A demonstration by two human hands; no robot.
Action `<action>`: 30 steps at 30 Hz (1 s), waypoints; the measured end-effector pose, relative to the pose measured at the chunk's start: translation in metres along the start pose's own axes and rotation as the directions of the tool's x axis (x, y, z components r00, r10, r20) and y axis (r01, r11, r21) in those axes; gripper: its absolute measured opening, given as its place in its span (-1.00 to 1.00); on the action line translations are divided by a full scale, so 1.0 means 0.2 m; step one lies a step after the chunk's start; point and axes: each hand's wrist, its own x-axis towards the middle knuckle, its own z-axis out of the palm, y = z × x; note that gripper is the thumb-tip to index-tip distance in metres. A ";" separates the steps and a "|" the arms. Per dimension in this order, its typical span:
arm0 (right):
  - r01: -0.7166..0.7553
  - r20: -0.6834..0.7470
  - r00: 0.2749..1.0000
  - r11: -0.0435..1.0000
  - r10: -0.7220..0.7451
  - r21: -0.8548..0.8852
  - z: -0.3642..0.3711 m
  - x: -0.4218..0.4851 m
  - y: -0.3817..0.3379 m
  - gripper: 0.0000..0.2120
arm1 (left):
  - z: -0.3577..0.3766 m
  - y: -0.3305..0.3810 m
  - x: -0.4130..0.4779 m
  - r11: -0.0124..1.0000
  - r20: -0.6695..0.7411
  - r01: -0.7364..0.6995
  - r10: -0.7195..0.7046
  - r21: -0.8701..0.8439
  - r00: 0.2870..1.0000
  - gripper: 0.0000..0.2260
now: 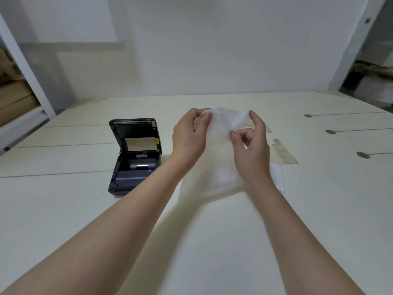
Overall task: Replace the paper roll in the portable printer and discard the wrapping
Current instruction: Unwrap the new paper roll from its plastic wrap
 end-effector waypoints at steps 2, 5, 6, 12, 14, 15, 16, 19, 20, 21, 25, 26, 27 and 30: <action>0.075 0.068 0.995 0.991 -0.068 -0.108 0.00 0.00 0.01 -0.53 | 0.01 0.01 0.00 0.999 -0.022 -0.004 0.005 0.047 1.000 -0.82; 0.135 0.203 0.975 0.967 -0.091 -0.216 -0.02 -0.01 0.02 -0.54 | 0.01 0.00 0.01 0.996 -0.049 0.032 -0.028 0.081 0.998 -0.82; 0.144 0.262 0.961 0.966 -0.085 -0.217 -0.04 -0.01 0.02 -0.52 | 0.01 -0.01 0.01 0.995 -0.050 0.040 -0.035 0.088 0.998 -0.83; -0.023 0.213 0.972 0.936 0.104 -0.352 -0.05 -0.01 0.02 -0.71 | 0.02 -0.03 -0.05 0.968 0.027 -0.187 0.185 0.167 0.982 -0.70; -0.151 0.119 0.972 0.927 0.203 -0.343 -0.05 0.00 0.03 -0.69 | 0.02 -0.03 -0.10 0.910 0.188 -0.290 0.242 0.297 0.952 -0.73; -0.202 0.084 0.966 0.920 0.243 -0.336 -0.05 0.01 0.03 -0.69 | 0.02 -0.03 -0.14 0.871 0.298 -0.296 0.184 0.393 0.937 -0.71; -0.235 0.062 0.960 0.907 0.273 -0.349 -0.06 0.01 0.04 -0.68 | 0.02 -0.04 -0.17 0.827 0.396 -0.289 0.088 0.483 0.914 -0.67; -0.217 0.053 0.965 0.901 0.255 -0.376 -0.06 0.01 0.07 -0.68 | 0.01 -0.08 -0.18 0.805 0.517 -0.175 -0.182 0.567 0.836 -0.53; -0.197 0.046 0.973 0.914 0.228 -0.356 -0.07 0.00 0.07 -0.68 | 0.00 -0.10 -0.17 0.837 0.517 -0.097 -0.238 0.539 0.822 -0.50; -0.164 0.039 0.981 0.928 0.188 -0.335 -0.08 0.00 0.06 -0.70 | 0.00 -0.13 -0.16 0.868 0.510 0.003 -0.294 0.496 0.808 -0.47; 0.055 0.252 0.967 0.931 0.040 -0.361 -0.11 -0.01 0.00 -0.92 | -0.02 -0.19 -0.15 0.895 0.496 0.254 -0.419 0.366 0.761 -0.42; 0.100 0.345 0.937 0.913 0.047 -0.396 -0.12 -0.02 -0.01 -0.91 | -0.01 -0.20 -0.14 0.891 0.488 0.275 -0.431 0.361 0.759 -0.42; 0.145 0.420 0.905 0.886 0.061 -0.441 -0.12 -0.02 -0.01 -0.89 | -0.01 -0.20 -0.14 0.886 0.479 0.296 -0.445 0.357 0.757 -0.42; 0.169 0.496 0.857 0.833 0.139 -0.526 -0.14 -0.01 0.03 -0.71 | 0.00 -0.18 -0.13 0.874 0.464 0.304 -0.464 0.379 0.755 -0.43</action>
